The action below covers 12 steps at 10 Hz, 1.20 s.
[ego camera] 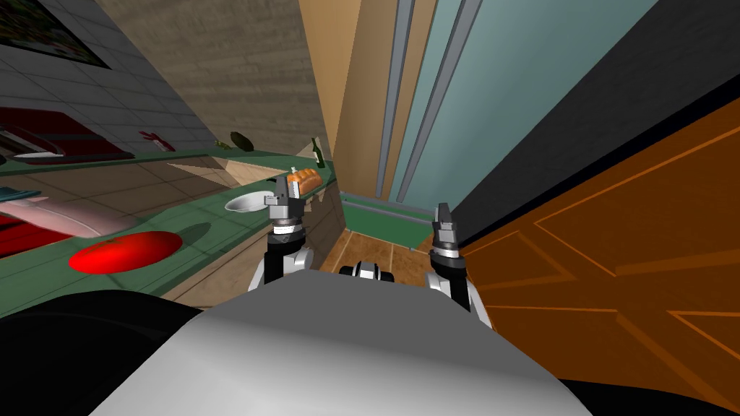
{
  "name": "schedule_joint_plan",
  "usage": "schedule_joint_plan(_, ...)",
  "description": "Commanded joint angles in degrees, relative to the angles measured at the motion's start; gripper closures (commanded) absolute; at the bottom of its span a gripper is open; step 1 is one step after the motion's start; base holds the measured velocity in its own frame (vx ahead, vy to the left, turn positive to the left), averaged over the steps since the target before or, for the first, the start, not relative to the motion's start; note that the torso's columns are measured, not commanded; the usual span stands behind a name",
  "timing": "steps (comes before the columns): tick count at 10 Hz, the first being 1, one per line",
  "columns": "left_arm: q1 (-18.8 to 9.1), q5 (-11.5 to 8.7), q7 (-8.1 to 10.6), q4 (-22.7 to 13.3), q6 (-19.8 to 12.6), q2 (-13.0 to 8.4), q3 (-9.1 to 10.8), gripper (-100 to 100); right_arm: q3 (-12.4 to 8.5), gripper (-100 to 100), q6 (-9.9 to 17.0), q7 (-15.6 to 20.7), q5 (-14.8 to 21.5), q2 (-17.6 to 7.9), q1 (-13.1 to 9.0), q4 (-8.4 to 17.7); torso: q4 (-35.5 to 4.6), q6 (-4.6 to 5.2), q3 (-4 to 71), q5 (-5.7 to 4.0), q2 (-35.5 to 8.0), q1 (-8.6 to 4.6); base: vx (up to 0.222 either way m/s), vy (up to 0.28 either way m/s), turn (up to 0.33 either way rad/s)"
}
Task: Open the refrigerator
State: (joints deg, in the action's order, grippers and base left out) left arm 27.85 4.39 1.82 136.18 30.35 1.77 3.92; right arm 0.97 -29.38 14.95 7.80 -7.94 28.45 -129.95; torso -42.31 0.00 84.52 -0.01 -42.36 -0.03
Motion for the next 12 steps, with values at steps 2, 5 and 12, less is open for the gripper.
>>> schedule_joint_plan(2, 0.00, 0.00, 0.00, 0.00, 0.00, 0.00, 0.00, 0, 0.09, -100, -1.18, 4.29, 0.96, -0.99, -0.83, 1.54, 0.01, 0.00, 0.03, 0.01, 0.04, 0.04, 0.035, 0.009, 0.012)
schedule_joint_plan(5, 0.00, 0.00, 0.00, 0.00, 0.00, 0.00, 0.00, 0, 0.10, -100, -2.99, 9.28, 2.31, -2.12, -2.11, 4.09, 0.04, 0.00, 0.08, 0.01, 0.11, 0.02, 0.051, 0.004, 0.014)
schedule_joint_plan(12, 0.00, 0.00, 0.00, 0.00, 0.00, 0.00, 0.00, 0, 0.04, -100, -6.05, 19.76, 4.52, -3.30, -4.14, 8.54, 0.03, 0.00, 0.06, 0.01, 0.09, 0.04, 0.054, 0.006, 0.011)
